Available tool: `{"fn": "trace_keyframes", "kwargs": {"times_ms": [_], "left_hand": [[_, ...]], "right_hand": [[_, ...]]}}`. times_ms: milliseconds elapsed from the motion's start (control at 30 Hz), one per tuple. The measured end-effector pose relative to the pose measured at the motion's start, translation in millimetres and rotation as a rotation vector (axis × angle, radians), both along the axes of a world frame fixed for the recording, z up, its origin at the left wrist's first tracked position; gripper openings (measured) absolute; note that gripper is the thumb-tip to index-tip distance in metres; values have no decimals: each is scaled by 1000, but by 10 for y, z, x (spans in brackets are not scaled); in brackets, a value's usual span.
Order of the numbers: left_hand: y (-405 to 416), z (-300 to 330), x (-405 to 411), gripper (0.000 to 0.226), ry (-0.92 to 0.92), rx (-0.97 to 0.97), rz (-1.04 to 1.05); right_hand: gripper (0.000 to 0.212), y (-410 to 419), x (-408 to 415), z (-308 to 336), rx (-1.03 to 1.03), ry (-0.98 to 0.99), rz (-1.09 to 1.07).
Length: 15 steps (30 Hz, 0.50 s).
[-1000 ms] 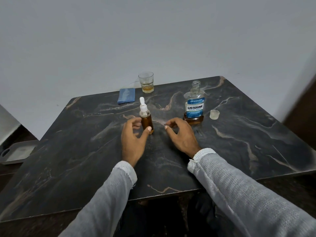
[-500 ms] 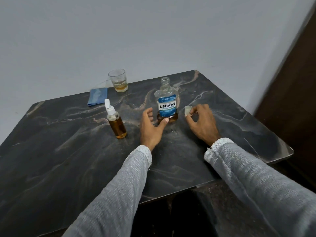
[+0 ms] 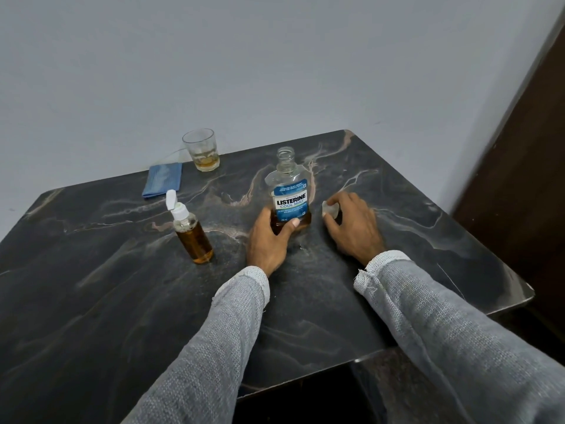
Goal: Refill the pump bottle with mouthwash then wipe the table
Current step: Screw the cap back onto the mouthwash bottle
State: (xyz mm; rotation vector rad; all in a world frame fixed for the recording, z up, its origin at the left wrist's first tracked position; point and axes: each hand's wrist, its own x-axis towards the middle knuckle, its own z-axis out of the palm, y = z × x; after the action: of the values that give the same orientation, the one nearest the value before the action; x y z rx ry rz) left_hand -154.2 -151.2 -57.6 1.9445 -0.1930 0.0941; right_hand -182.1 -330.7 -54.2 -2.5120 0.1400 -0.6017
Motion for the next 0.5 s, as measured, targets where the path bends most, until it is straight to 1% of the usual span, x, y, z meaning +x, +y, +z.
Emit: {"fn": "trace_keyframes", "kwargs": {"times_ms": [67,133,200,300,400,500], "left_hand": [[14,8,-7,33,0,9,-19],[29,24,-18,36,-5,13,-26],[33,35,-28,38,-2,16,-31],[35,51,-40,39,-3,31,-32],[43,54,-48,40,1,30,-45],[58,56,-57,40,-6,31,-58]], "right_hand": [[17,8,-10,1,26,-28,31],[19,19,-37,23,138,-65,55],[26,25,-72,37,252,-100,68],[37,22,-133,66,359,-111,85],[47,9,-159,190,376,-113,137],[46,-8,-153,471,392,-155,205]]}}
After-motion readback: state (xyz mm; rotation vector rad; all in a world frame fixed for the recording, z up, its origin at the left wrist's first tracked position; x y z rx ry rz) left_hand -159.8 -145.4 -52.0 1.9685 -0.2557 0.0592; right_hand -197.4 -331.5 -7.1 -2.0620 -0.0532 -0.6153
